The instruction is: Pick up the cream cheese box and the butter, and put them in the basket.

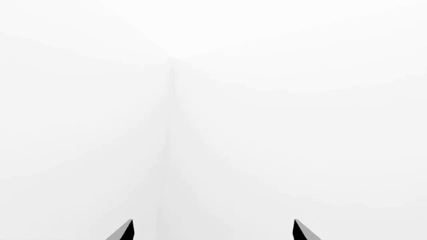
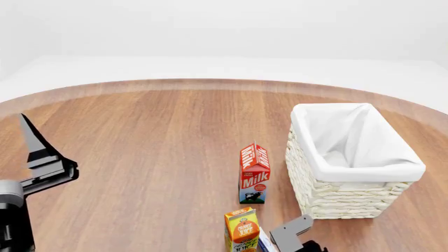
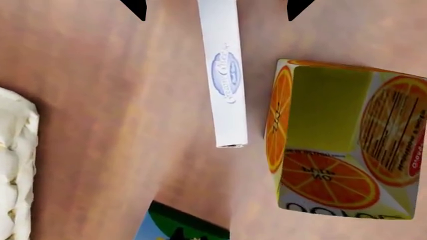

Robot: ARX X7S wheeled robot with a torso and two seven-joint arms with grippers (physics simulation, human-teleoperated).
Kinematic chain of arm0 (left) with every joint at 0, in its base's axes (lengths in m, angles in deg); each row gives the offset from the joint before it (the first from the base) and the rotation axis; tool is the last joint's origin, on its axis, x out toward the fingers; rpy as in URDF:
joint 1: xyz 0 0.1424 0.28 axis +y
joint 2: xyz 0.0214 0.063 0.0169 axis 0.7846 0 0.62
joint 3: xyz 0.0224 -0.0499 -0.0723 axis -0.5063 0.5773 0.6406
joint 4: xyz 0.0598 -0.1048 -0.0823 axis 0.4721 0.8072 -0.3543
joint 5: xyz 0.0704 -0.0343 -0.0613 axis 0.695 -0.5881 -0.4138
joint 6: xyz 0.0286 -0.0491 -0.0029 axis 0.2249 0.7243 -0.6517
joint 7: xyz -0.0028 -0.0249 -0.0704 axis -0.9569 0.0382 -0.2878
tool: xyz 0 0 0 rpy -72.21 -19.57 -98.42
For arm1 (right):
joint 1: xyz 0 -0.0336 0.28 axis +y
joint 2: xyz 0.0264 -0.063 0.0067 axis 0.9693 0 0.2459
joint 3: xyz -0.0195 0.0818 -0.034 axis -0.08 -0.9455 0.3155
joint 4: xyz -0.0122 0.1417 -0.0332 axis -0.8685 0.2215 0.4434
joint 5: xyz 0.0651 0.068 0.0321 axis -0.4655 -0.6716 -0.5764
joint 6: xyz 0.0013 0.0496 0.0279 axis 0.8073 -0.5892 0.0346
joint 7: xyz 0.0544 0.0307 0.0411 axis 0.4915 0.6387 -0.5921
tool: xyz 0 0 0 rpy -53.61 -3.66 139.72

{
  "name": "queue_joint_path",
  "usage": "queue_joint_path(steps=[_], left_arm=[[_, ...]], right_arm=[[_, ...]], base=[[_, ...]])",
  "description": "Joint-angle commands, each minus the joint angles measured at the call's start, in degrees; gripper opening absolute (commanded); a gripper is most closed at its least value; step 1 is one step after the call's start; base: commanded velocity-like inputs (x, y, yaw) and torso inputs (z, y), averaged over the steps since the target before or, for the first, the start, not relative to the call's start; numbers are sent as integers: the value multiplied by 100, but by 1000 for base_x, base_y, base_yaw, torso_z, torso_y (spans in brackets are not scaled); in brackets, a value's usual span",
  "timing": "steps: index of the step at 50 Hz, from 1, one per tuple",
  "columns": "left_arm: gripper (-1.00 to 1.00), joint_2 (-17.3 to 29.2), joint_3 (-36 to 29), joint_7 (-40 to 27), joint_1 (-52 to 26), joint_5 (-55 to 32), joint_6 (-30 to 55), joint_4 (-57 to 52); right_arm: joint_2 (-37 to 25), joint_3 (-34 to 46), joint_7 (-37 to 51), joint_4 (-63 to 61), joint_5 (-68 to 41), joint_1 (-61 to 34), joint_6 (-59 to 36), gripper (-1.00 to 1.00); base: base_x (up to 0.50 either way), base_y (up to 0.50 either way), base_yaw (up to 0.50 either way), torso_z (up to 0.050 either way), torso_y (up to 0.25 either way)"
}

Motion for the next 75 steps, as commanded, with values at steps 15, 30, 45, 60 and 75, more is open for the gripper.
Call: queue_joint_path(steps=[15, 30, 45, 60, 75], left_arm=[[100, -88, 137, 122, 45, 16, -50, -32], [100, -74, 109, 106, 55, 16, -69, -19], [100, -49, 123, 80, 78, 0, -66, -54], [100, -15, 116, 58, 53, -38, -13, -103], [100, 15, 143, 26, 70, -65, 10, -157]], right_arm=[[188, 75, -259, 219, 553, -8, 302, -100], [175, 196, -282, 201, 723, -15, 338, -100], [-1027, -743, 1116, -2726, 43, -215, 200, -100], [-2204, -1488, 2127, -4813, -859, -234, 267, -100], [-3140, -2262, 2685, -5567, -1904, -744, 613, -100]], base=[[0, 0, 0, 0, 0], [1, 0, 0, 0, 0], [0, 0, 0, 0, 0], [0, 0, 0, 0, 0], [0, 0, 0, 0, 1]])
